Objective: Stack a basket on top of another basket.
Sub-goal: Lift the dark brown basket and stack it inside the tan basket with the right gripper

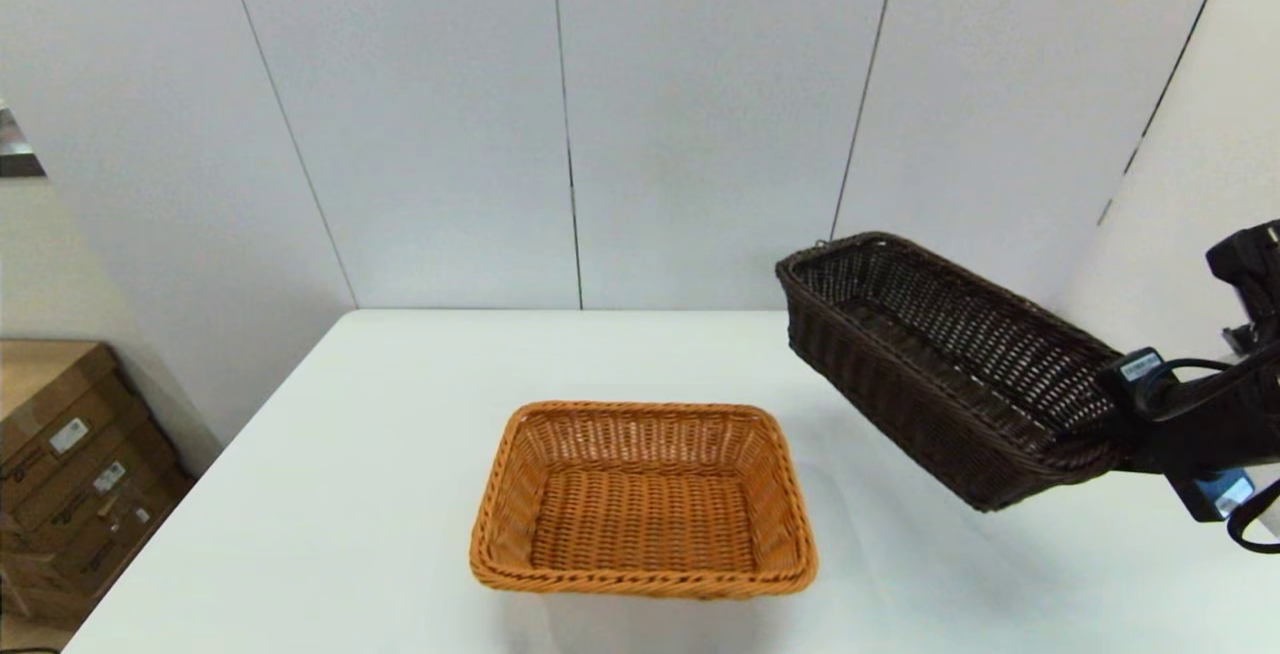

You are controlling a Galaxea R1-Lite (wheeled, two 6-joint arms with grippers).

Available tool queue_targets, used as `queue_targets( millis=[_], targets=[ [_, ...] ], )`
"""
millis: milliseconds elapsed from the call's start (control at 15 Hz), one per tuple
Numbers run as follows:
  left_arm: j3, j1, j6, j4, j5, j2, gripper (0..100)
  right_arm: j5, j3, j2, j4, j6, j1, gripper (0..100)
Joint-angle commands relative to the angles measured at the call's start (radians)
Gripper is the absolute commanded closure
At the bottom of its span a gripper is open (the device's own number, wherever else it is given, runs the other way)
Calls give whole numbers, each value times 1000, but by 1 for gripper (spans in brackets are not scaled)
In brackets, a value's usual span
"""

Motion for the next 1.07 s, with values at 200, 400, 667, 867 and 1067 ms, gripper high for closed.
queue_targets(
  millis=[200, 400, 667, 867, 1067],
  targets=[
    [2, 0, -1, 0, 0, -2, 0, 106, -10, -160, 42, -111, 26, 100],
    [2, 0, -1, 0, 0, -2, 0, 107, -68, -175, 178, -232, 121, 100],
    [2, 0, -1, 0, 0, -2, 0, 107, -129, -194, 283, -358, 256, 100],
    [2, 0, -1, 0, 0, -2, 0, 101, -146, -164, 296, -372, 374, 100],
    [2, 0, -1, 0, 0, -2, 0, 107, -174, -55, 287, -370, 439, 100]
  ],
)
